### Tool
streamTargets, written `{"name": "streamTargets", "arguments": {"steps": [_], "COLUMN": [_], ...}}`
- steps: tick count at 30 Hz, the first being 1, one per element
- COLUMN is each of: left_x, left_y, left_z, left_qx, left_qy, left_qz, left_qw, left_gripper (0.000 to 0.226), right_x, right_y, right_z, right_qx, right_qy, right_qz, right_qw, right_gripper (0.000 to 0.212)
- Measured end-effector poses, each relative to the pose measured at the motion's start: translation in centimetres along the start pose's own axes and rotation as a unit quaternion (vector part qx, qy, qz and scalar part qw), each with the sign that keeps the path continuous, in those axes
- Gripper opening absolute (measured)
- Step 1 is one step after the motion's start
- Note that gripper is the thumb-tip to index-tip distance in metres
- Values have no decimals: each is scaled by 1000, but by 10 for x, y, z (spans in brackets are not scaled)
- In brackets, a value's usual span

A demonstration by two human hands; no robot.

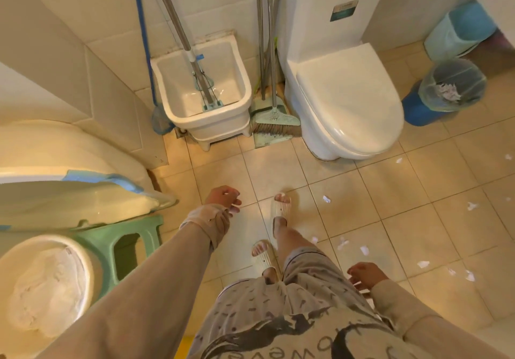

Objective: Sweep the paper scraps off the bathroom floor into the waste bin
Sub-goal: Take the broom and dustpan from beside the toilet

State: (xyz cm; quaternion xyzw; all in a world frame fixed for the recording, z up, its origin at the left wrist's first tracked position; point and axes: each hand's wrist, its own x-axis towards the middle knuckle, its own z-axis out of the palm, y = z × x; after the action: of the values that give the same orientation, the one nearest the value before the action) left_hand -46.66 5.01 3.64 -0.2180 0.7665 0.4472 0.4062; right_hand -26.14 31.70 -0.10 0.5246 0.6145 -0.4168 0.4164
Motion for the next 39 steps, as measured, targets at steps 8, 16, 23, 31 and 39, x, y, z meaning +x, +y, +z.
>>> {"name": "streamTargets", "arguments": {"steps": [8,16,23,31,39], "left_x": [36,45,76,134,178], "left_y": [-9,-16,16,134,257], "left_z": [-13,-31,-46,-56,-79], "left_qx": [34,20,49,107,136], "left_qy": [15,30,38,-35,-24], "left_qz": [-106,-213,-234,-148,-27], "left_qw": [994,976,970,983,990], "left_gripper": [23,6,8,11,24], "right_x": [19,15,18,29,20], "right_y": [-138,-273,-322,-329,-397], "right_z": [-21,-60,-83,-78,-77], "right_qx": [-40,-78,-71,-43,66], "right_qy": [-41,-59,-41,-35,-32], "right_qz": [-90,-217,-216,-116,-108], "right_qw": [994,971,973,992,991], "right_gripper": [8,11,12,23,14]}}
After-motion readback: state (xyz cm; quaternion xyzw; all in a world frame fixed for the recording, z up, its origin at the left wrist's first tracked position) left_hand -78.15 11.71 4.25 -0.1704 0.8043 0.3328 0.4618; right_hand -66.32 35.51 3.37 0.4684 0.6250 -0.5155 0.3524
